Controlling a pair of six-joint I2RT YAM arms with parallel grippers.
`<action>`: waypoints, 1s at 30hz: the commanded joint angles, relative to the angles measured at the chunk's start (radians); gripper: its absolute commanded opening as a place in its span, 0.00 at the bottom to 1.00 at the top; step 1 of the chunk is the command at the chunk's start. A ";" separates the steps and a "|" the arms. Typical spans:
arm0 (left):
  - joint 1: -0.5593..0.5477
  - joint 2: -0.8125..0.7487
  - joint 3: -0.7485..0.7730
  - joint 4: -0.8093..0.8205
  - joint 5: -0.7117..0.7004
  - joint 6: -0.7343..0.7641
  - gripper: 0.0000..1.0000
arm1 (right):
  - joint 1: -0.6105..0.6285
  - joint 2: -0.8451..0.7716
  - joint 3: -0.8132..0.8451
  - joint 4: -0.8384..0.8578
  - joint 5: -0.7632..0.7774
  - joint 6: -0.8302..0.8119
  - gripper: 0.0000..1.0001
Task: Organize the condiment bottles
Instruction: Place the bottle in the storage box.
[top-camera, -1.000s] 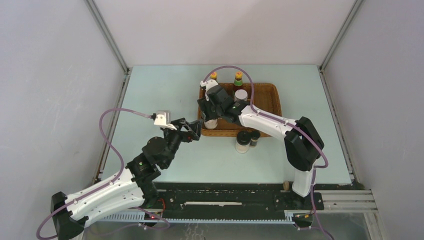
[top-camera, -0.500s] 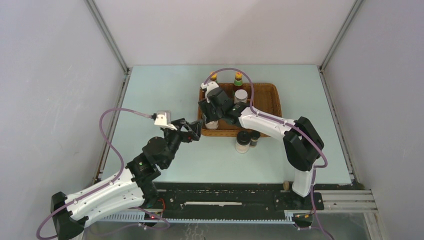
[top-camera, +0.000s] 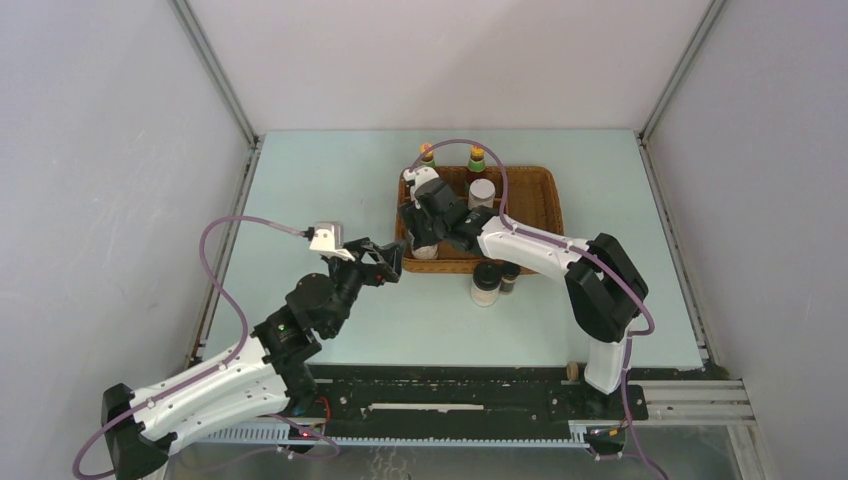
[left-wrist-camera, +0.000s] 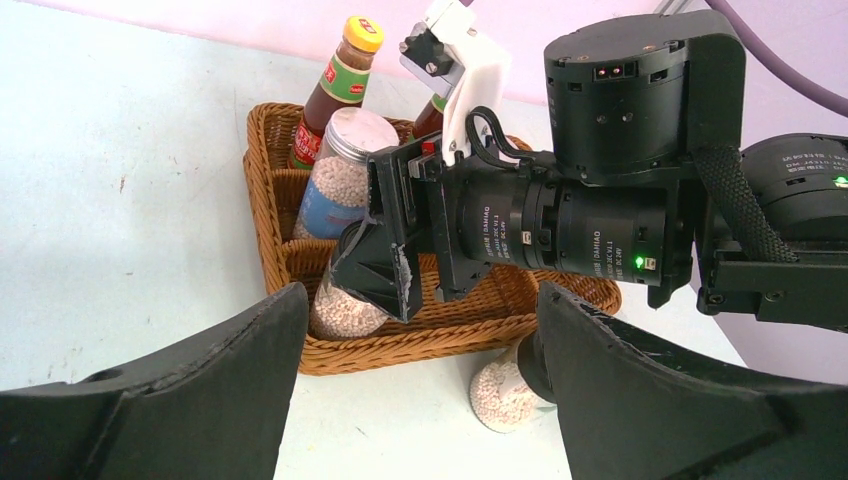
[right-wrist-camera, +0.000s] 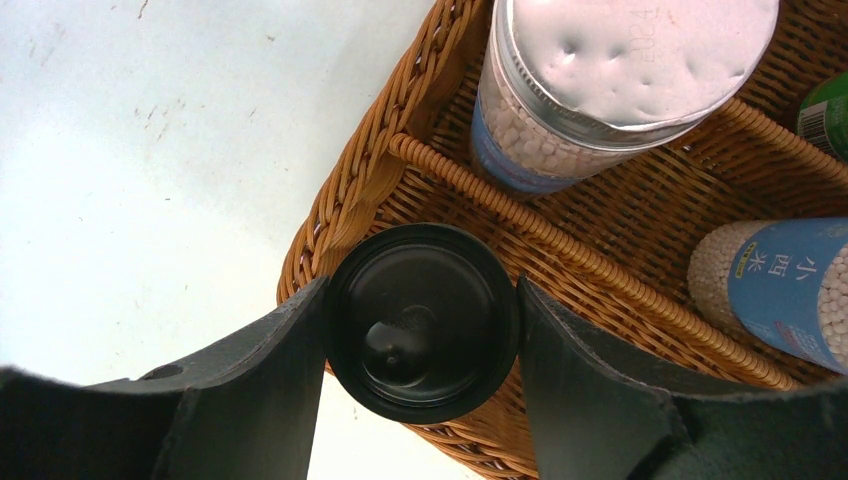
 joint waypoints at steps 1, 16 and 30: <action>-0.003 0.004 -0.008 0.014 -0.005 0.002 0.88 | 0.001 -0.020 0.007 0.056 0.003 0.015 0.66; -0.003 0.010 0.000 0.009 -0.005 -0.001 0.88 | 0.008 -0.027 0.008 0.047 0.003 0.016 0.75; -0.004 0.011 0.003 0.009 -0.004 -0.004 0.88 | 0.009 -0.039 0.014 0.039 0.001 0.007 0.75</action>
